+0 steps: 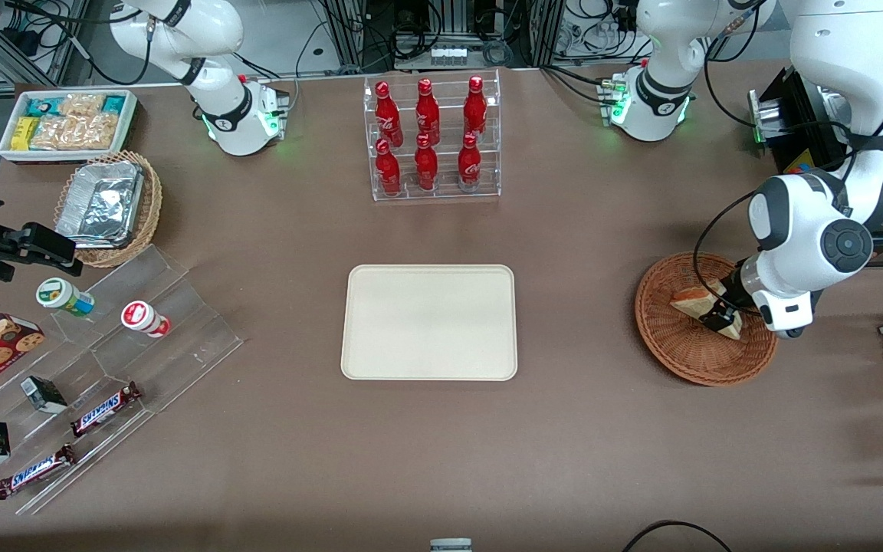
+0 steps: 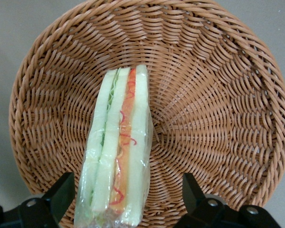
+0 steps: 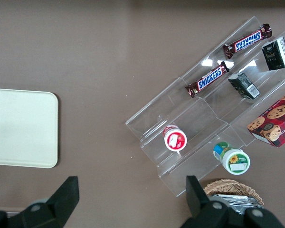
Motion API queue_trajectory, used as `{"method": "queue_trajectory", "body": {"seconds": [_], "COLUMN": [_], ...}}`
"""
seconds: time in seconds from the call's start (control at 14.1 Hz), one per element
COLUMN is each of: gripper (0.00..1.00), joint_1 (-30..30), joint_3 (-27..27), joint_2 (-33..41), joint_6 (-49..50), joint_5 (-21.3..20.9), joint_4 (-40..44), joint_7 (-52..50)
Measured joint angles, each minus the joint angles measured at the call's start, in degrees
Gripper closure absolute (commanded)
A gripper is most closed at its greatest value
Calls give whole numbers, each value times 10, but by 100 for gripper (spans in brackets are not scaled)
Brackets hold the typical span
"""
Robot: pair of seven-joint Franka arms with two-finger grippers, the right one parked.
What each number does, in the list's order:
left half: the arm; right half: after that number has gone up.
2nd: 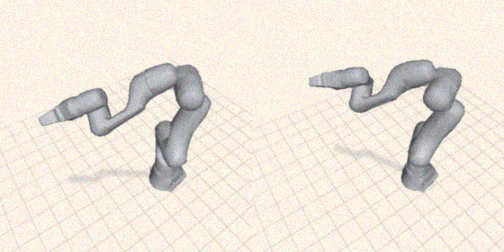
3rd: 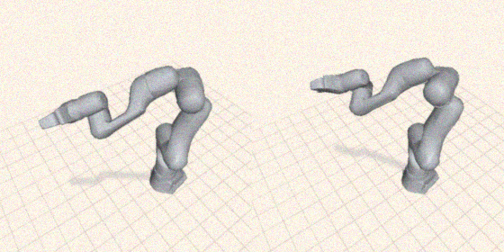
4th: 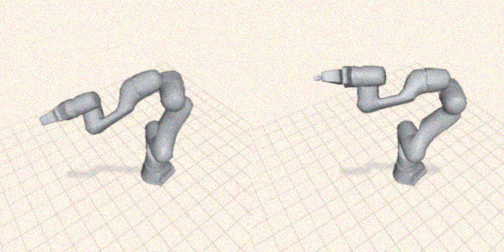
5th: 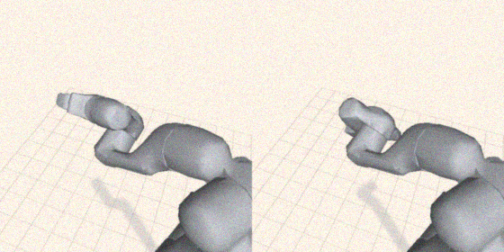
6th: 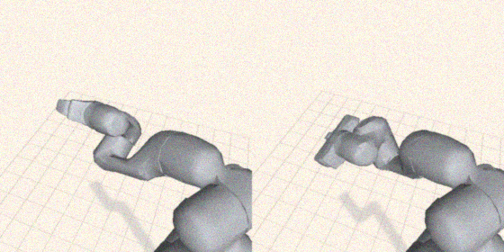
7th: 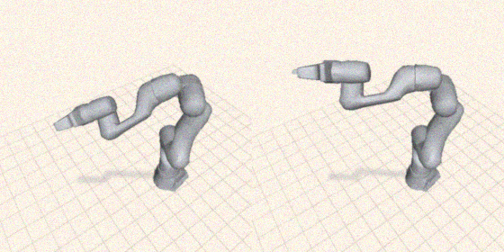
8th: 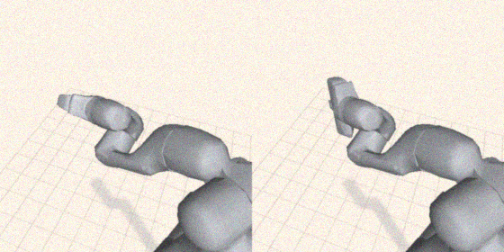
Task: Place sandwich from basket to tray
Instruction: 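Close the left gripper on the sandwich's crust edge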
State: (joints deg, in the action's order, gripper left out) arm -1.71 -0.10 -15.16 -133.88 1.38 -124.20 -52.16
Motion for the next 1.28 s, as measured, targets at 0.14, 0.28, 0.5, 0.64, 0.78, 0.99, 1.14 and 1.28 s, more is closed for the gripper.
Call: {"method": "queue_trajectory", "body": {"seconds": [0.14, 0.28, 0.5, 0.64, 0.78, 0.99, 1.14, 1.28], "gripper": [23, 50, 77, 81, 83, 83, 83, 83], "joint_1": [0, 0, 0, 0, 0, 0, 0, 2], "joint_3": [0, 0, 0, 0, 0, 0, 1, 2], "joint_2": [0, 0, 0, 0, 0, 2, 14, 38], "joint_6": [-6, -8, -9, -9, -9, -8, 0, 39], "joint_5": [0, 0, 0, 0, 0, -1, -2, -2], "joint_4": [-4, -5, -6, -7, -8, -8, -7, 5], "joint_7": [-1, -8, -13, -14, -14, -14, -13, -13]}}
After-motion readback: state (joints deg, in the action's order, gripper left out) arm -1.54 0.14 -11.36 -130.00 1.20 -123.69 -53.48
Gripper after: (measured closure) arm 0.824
